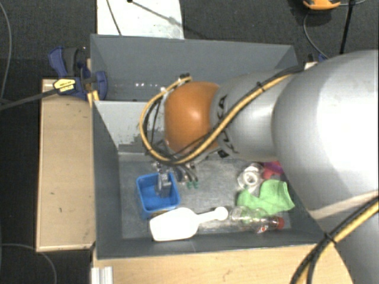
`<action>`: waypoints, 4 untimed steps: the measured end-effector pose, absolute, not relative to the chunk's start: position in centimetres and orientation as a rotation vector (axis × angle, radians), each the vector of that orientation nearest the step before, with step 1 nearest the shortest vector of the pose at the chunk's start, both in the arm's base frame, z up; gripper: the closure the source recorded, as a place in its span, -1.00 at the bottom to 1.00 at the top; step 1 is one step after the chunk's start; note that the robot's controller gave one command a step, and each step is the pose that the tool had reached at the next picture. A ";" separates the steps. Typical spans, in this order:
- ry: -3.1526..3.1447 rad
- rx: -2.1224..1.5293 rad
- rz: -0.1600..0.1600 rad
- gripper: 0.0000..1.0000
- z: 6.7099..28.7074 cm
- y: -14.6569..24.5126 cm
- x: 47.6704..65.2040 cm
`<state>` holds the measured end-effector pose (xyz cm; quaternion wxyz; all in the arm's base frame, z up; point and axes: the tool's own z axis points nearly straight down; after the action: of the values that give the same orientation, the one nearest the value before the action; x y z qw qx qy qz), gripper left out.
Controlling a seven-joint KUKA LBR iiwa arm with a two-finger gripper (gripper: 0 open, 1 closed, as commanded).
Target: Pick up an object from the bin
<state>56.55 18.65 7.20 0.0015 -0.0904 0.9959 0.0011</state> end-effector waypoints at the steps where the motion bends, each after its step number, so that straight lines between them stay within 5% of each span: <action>1: 3.126 -0.283 0.003 1.00 7.2 18.6 56.5; 4: 3.128 -0.279 0.002 1.00 10.2 18.6 56.5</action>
Offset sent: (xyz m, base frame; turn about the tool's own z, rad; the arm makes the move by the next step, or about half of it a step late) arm 0.0000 0.0000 0.0462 0.0000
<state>56.47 18.61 10.16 0.0004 -0.0889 0.9960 0.0007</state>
